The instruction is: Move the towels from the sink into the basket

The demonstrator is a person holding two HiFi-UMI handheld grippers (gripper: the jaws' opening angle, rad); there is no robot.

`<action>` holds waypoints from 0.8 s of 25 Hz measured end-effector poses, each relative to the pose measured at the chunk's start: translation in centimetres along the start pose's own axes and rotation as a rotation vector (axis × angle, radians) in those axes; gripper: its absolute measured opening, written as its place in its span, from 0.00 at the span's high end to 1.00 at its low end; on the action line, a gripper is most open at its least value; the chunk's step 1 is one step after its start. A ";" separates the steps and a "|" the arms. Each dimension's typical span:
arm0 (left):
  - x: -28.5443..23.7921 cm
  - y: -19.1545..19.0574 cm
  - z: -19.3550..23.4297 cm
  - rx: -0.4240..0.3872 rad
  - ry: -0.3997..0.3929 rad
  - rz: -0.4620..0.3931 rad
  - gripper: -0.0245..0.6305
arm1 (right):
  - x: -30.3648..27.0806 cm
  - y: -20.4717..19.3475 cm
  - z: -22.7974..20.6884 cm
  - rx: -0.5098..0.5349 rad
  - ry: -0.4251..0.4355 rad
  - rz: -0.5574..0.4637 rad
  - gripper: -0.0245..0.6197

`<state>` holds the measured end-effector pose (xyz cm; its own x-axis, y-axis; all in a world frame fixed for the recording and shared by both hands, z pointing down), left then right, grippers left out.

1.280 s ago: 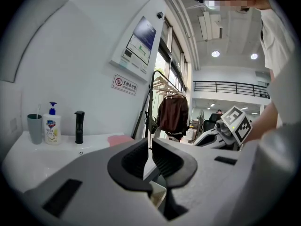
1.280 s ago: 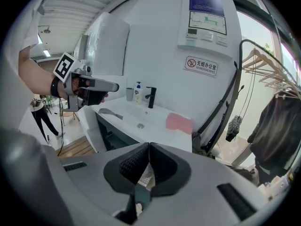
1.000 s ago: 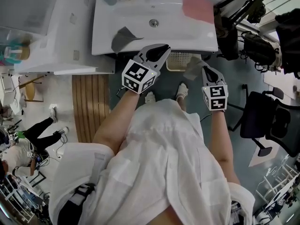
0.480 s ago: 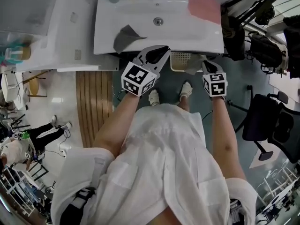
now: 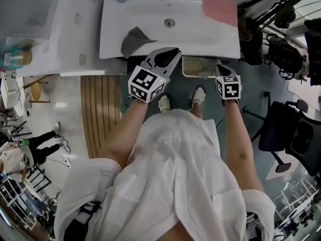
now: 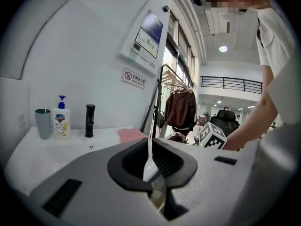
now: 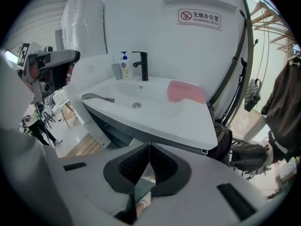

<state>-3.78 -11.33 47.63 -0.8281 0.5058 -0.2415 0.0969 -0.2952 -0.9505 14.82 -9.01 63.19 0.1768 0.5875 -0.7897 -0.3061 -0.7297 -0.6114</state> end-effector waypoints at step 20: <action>-2.1 0.0 -1.1 -0.006 -0.045 0.013 0.91 | 2.1 -1.5 -1.1 -0.010 -0.014 0.015 0.91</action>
<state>-1.46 -11.55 47.90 -0.8509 0.4649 -0.2445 0.1106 -0.2965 -0.9486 16.65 -7.10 62.39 0.1587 0.5812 -0.7982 -0.2993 -0.7421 -0.5998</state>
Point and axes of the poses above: the fingertips, and each gripper's own axes: x backward along the fingers, z to its left, y out of its top, the point moved 1 cm from there along x, backward along the fingers, and after that the axes turned 6 degrees about -y, right-handed, at the moved point
